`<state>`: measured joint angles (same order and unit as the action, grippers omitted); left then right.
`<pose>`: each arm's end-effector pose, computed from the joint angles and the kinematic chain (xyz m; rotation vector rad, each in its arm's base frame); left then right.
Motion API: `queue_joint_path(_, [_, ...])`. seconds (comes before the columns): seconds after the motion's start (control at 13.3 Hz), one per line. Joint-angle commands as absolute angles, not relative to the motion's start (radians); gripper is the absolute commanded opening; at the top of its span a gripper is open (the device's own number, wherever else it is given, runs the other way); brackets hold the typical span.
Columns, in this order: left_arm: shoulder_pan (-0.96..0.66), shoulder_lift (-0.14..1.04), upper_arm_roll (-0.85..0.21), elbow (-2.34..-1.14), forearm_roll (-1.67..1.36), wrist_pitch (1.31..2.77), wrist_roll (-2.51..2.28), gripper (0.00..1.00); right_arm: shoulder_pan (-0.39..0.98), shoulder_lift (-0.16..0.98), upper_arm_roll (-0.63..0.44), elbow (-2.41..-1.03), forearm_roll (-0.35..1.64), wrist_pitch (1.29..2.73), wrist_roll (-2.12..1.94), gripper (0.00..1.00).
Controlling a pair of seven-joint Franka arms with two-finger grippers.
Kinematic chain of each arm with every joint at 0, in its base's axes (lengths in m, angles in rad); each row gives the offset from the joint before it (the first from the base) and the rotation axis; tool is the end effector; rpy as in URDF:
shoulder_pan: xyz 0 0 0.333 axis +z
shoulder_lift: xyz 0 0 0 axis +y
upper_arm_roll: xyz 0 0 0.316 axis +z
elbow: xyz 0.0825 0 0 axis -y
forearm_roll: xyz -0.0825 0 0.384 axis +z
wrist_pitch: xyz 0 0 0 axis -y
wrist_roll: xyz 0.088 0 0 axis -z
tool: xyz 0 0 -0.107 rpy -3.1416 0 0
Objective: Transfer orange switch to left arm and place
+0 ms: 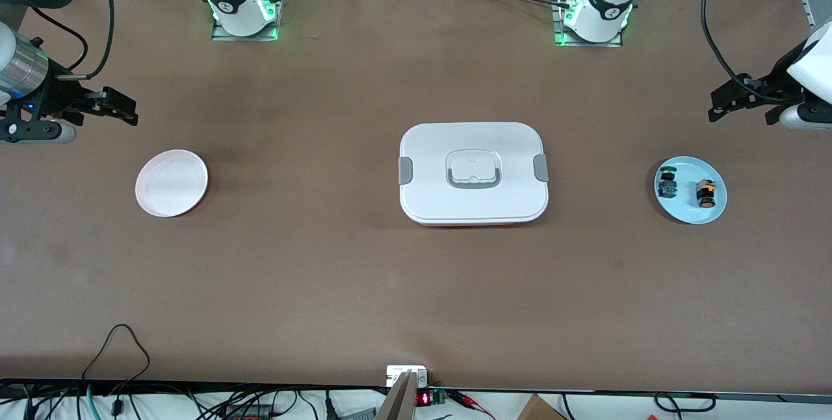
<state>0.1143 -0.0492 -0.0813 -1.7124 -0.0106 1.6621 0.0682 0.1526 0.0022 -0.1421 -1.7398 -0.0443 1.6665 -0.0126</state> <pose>0.5445 0.0159 0.5922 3.1345 -0.0535 -0.0015 0.5553 0.0016 0.5515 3.0949 0.0449 -0.1169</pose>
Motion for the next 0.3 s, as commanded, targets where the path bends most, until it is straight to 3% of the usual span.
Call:
queue_joint_path(0.0, [0.11,-0.026,-0.075,-1.7,0.014,1.663,0.094,1.0,0.163,-0.012,-0.143,-1.74,-0.041,1.654,-0.014,1.0])
queue_joint_path(0.23, [0.127,-0.023,-0.074,-1.684,0.015,1.66,0.094,1.0,0.163,-0.014,-0.144,-1.74,-0.046,1.654,-0.012,1.0])
